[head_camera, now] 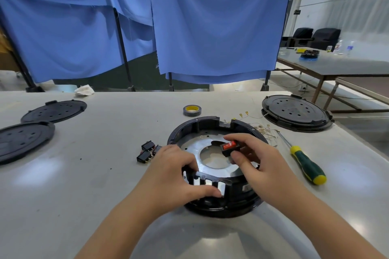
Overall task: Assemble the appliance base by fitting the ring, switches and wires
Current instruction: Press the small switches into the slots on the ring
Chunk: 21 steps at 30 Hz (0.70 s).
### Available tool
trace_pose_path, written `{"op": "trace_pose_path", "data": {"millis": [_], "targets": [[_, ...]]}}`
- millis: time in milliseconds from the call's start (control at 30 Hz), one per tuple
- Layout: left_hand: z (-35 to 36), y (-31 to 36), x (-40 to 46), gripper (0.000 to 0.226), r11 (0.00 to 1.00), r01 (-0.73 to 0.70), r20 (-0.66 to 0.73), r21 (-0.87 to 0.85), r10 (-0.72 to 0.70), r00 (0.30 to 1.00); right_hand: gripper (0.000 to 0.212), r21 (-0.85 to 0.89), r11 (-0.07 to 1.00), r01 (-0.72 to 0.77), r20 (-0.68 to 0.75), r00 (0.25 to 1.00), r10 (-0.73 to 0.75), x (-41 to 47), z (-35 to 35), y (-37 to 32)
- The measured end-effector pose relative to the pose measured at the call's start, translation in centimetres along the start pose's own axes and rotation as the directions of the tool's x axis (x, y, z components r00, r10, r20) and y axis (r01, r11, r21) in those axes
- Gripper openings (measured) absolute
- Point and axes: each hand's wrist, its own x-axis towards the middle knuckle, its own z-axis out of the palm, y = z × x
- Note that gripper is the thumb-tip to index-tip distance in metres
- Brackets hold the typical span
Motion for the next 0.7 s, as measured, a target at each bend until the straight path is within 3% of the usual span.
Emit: {"op": "trace_pose_path", "data": {"millis": [467,567,700], "targets": [[2.1,1.9,-0.3,0.056,0.993,-0.106,-0.087,-0.056,0.101,0.991,0.028,0.154,0.988,0.001,0.176,0.984,-0.029,0.1,-1.7,-1.1],[2.1,2.2,-0.3,0.052,0.990,-0.124,-0.067,-0.075,0.119,0.991,0.029,0.107,0.994,-0.007,0.223,0.975,-0.017,-0.1,-1.5,-1.6],[1.5,2.4,-0.4,0.046,0.987,-0.055,-0.051,-0.149,0.047,0.998,0.032,0.117,0.993,0.029,0.190,0.980,-0.052,-0.1,-1.5,-1.5]]}}
